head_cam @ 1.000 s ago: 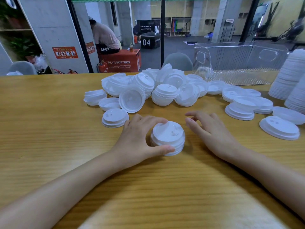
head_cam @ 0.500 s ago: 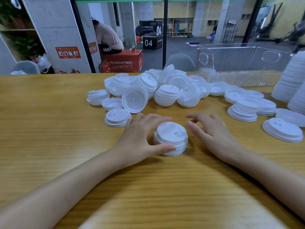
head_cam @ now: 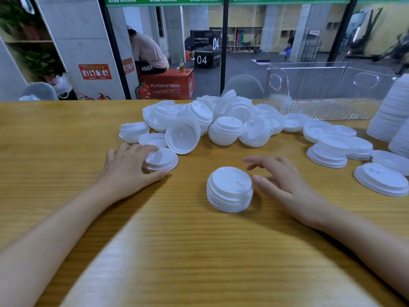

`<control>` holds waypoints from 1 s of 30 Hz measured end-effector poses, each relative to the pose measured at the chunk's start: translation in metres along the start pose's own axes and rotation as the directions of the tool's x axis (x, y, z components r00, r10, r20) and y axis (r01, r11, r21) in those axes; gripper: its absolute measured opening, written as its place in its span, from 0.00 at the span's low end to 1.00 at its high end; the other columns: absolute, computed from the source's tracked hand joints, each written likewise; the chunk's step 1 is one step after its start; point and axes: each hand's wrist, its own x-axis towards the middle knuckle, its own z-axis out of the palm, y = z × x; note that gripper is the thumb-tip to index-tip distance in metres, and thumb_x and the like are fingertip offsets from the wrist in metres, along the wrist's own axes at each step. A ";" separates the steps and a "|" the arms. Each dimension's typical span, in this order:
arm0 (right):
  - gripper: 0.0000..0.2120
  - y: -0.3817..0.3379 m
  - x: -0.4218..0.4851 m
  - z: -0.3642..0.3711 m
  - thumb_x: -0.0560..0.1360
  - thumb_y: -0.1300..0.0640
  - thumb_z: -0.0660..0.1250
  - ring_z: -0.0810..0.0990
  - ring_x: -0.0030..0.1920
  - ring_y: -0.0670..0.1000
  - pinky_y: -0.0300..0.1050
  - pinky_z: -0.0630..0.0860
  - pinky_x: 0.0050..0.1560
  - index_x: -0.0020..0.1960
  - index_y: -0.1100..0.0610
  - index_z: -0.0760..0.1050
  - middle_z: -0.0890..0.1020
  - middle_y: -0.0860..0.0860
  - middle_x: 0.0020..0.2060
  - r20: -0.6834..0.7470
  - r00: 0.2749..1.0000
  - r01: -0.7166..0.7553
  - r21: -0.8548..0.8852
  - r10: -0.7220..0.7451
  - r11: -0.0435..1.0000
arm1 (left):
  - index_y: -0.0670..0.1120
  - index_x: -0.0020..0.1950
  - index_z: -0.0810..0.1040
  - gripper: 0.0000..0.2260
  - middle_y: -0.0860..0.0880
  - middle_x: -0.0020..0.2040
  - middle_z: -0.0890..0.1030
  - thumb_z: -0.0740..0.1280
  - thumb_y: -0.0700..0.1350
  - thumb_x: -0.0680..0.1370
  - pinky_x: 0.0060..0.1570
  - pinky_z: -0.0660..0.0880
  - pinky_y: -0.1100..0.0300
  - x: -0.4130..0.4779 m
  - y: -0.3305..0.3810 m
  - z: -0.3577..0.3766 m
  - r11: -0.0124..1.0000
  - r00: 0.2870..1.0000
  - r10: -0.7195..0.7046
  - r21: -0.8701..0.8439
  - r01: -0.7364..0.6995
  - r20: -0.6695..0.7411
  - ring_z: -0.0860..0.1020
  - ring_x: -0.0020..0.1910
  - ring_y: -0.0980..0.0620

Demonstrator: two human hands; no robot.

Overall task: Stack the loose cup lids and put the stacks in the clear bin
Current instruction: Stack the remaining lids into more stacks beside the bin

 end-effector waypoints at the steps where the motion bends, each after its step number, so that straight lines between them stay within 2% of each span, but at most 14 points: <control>1: 0.23 0.000 0.000 0.000 0.73 0.30 0.53 0.63 0.68 0.40 0.50 0.64 0.70 0.66 0.33 0.66 0.72 0.30 0.59 0.021 1.000 0.019 0.003 -0.019 1.000 | 0.61 0.66 0.70 0.39 0.57 0.64 0.74 0.47 0.78 0.60 0.52 0.55 0.57 0.000 0.001 0.001 1.000 1.000 0.002 -0.008 -0.002 -0.004 0.65 0.63 0.52; 6: 0.27 -0.001 -0.001 0.000 0.70 0.29 0.58 0.61 0.68 0.36 0.44 0.60 0.70 0.68 0.32 0.63 0.68 0.26 0.60 0.116 0.991 0.075 -0.041 -0.070 0.996 | 0.59 0.61 0.74 0.35 0.58 0.60 0.76 0.50 0.76 0.62 0.50 0.55 0.57 0.000 0.004 0.000 0.997 0.995 0.042 -0.067 -0.048 -0.087 0.67 0.60 0.52; 9: 0.27 -0.002 -0.001 0.000 0.69 0.29 0.59 0.61 0.68 0.35 0.42 0.59 0.70 0.67 0.31 0.62 0.67 0.25 0.60 0.124 0.989 0.087 -0.042 -0.081 0.995 | 0.58 0.58 0.77 0.30 0.60 0.56 0.77 0.57 0.73 0.65 0.50 0.56 0.57 -0.006 0.016 -0.006 0.968 0.970 0.055 -0.227 -0.111 -0.239 0.70 0.55 0.53; 12: 0.26 -0.002 -0.002 0.000 0.71 0.30 0.58 0.61 0.68 0.35 0.43 0.59 0.70 0.68 0.32 0.62 0.67 0.25 0.60 0.134 0.987 0.099 -0.041 -0.092 0.994 | 0.60 0.59 0.76 0.25 0.67 0.55 0.77 0.62 0.70 0.67 0.53 0.59 0.57 -0.018 0.040 -0.014 0.872 0.946 0.081 -0.437 -0.219 -0.312 0.70 0.50 0.58; 15: 0.25 -0.001 -0.001 0.000 0.73 0.30 0.55 0.62 0.69 0.38 0.44 0.60 0.70 0.69 0.32 0.62 0.70 0.28 0.61 0.134 0.986 0.100 -0.021 -0.096 0.995 | 0.65 0.58 0.74 0.19 0.72 0.55 0.75 0.65 0.67 0.68 0.59 0.66 0.54 -0.032 0.067 -0.018 0.738 0.945 0.139 -0.605 -0.298 -0.297 0.70 0.49 0.64; 17: 0.25 0.001 -0.001 0.001 0.74 0.27 0.51 0.64 0.69 0.40 0.47 0.61 0.70 0.69 0.33 0.62 0.73 0.32 0.62 0.083 0.992 0.101 -0.012 -0.100 0.995 | 0.65 0.57 0.74 0.19 0.72 0.57 0.74 0.66 0.66 0.68 0.60 0.68 0.51 -0.039 0.081 -0.016 0.705 0.943 0.209 -0.629 -0.328 -0.258 0.70 0.50 0.64; 21: 0.22 0.003 0.001 0.001 0.76 0.31 0.49 0.66 0.68 0.42 0.49 0.62 0.69 0.68 0.33 0.62 0.75 0.35 0.61 0.007 0.999 0.045 0.035 -0.045 0.998 | 0.64 0.59 0.75 0.22 0.70 0.59 0.74 0.68 0.66 0.67 0.63 0.67 0.44 -0.044 0.090 -0.007 0.699 0.936 0.309 -0.627 -0.343 -0.167 0.71 0.53 0.63; 25: 0.22 0.002 0.001 0.001 0.75 0.32 0.48 0.66 0.67 0.42 0.47 0.61 0.69 0.67 0.33 0.62 0.75 0.35 0.60 0.014 0.999 0.029 0.032 -0.029 0.999 | 0.62 0.59 0.77 0.22 0.74 0.58 0.73 0.68 0.66 0.67 0.62 0.68 0.44 -0.046 0.092 -0.002 0.690 0.930 0.341 -0.635 -0.347 -0.137 0.70 0.55 0.65; 30: 0.22 0.002 0.001 0.001 0.75 0.32 0.48 0.65 0.67 0.41 0.47 0.60 0.69 0.68 0.33 0.62 0.75 0.34 0.60 0.028 0.999 0.022 0.033 -0.023 0.999 | 0.62 0.62 0.74 0.24 0.67 0.61 0.76 0.68 0.66 0.68 0.61 0.68 0.44 -0.044 0.092 0.002 0.690 0.914 0.378 -0.614 -0.383 -0.145 0.70 0.57 0.60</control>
